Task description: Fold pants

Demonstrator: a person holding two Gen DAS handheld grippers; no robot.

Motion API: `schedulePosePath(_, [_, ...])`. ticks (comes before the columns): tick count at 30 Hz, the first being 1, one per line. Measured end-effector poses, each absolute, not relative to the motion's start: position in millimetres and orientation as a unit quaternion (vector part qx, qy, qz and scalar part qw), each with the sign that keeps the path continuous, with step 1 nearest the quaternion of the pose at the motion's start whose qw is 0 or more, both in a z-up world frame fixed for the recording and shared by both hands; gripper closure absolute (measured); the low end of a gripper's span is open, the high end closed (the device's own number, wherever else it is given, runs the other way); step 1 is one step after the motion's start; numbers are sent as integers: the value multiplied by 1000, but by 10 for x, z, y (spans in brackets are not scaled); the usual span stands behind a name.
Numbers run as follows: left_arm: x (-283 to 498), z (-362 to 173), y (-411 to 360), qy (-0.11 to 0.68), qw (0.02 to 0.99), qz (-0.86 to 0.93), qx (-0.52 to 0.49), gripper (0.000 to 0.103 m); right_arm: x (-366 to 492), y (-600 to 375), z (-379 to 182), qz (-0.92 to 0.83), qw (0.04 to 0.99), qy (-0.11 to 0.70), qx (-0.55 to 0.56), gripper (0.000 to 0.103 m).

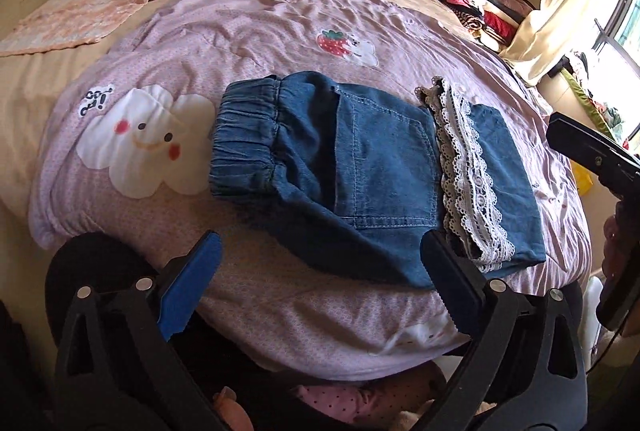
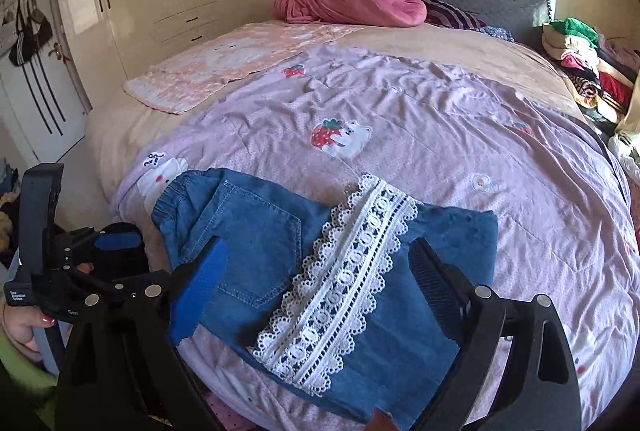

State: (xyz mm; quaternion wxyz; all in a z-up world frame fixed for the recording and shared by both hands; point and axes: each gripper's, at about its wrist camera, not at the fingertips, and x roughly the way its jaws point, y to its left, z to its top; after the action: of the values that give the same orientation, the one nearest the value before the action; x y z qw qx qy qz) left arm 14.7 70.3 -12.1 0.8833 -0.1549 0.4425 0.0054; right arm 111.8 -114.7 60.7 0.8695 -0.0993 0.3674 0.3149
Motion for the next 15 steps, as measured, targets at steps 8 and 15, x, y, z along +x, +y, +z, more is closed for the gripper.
schedulePosePath(8, [161, -284, 1015, 444, 871, 16, -210, 10, 1459, -688, 536, 361, 841, 387, -114, 11])
schedulePosePath(15, [207, -411, 1161, 441, 861, 8, -253, 10, 1615, -115, 411, 422, 798, 405, -144, 11])
